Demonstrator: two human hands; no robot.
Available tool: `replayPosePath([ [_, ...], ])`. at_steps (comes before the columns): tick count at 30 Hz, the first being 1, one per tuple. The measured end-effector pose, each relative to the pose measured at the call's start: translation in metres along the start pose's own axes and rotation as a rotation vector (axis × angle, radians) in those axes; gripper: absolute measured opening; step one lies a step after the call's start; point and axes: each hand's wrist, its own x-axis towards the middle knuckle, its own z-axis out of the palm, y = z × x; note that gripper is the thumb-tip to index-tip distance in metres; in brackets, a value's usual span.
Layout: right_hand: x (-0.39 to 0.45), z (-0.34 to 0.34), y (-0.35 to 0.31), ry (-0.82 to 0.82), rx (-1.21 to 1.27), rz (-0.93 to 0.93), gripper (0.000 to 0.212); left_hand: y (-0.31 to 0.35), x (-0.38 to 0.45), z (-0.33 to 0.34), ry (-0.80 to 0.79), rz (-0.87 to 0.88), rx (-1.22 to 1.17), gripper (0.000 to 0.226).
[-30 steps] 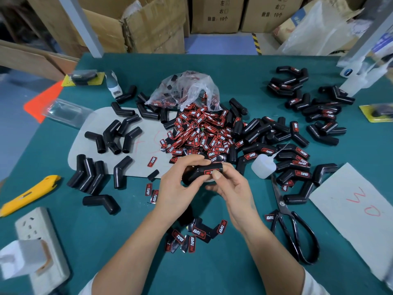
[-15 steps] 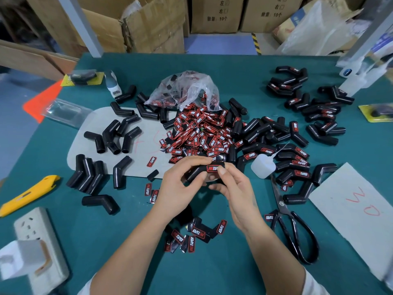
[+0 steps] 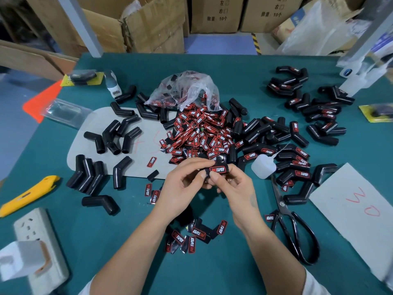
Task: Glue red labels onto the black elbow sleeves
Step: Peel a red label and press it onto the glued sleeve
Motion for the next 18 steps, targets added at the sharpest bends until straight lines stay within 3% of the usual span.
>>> replayPosePath([
  [7,0.000,-0.002,-0.001,0.003,-0.018,-0.044,0.004,-0.009,0.000,-0.001,-0.018,0.054,0.028,0.030],
  [14,0.003,0.003,0.009,0.038,0.082,-0.014,0.020,-0.015,0.006,-0.010,0.029,0.021,0.139,0.031],
  [18,0.009,-0.002,0.003,0.093,0.326,0.037,0.050,-0.011,0.009,-0.017,-0.003,0.060,0.254,0.035],
])
